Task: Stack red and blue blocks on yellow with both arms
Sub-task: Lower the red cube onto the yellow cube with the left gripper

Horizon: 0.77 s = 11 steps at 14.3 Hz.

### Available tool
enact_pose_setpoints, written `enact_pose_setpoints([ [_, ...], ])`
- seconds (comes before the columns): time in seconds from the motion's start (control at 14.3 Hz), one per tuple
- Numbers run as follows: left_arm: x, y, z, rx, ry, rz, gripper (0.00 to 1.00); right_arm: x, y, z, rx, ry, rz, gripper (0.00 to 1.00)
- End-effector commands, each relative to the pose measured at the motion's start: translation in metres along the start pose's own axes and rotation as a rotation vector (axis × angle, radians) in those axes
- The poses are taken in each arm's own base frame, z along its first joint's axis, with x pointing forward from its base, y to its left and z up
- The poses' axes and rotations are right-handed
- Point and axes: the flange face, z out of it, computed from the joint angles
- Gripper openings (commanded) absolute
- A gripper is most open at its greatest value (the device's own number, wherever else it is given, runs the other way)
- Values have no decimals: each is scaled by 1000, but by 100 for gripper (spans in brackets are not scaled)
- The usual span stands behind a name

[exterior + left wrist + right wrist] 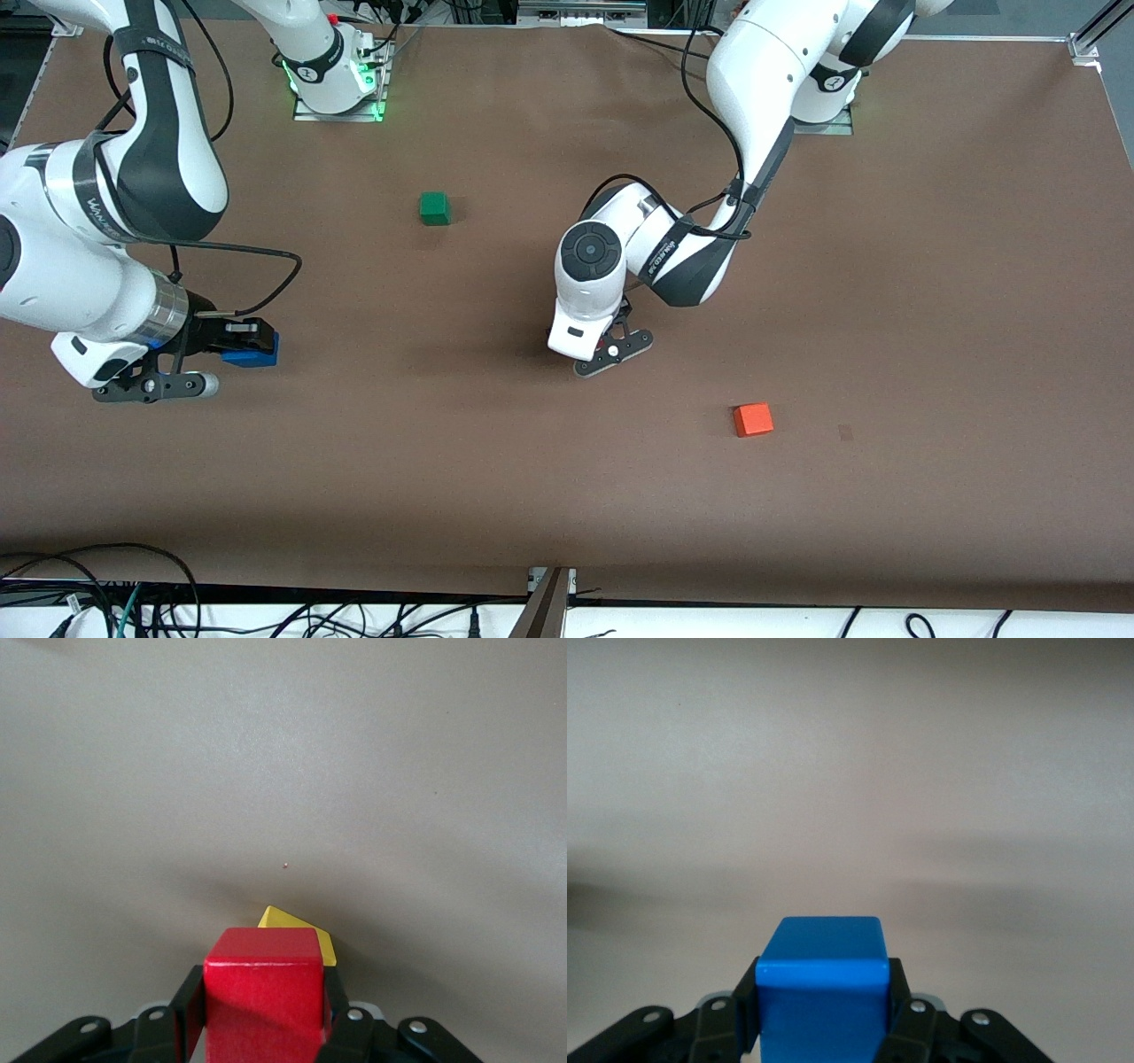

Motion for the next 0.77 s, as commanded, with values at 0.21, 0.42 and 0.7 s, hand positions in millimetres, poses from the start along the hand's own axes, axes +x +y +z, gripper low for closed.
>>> enact_pose_setpoints([
  [0.21,-2,6,3,14,25,17,4,-4,-1,-7,-7,-3,-14,46],
  [0.42,-10,10,5,26,48,27,0,-5,-1,-5,-7,-9,-14,46],
  [0.7,-6,8,11,34,55,25,100,-5,-1,-5,-7,-9,-12,46],
])
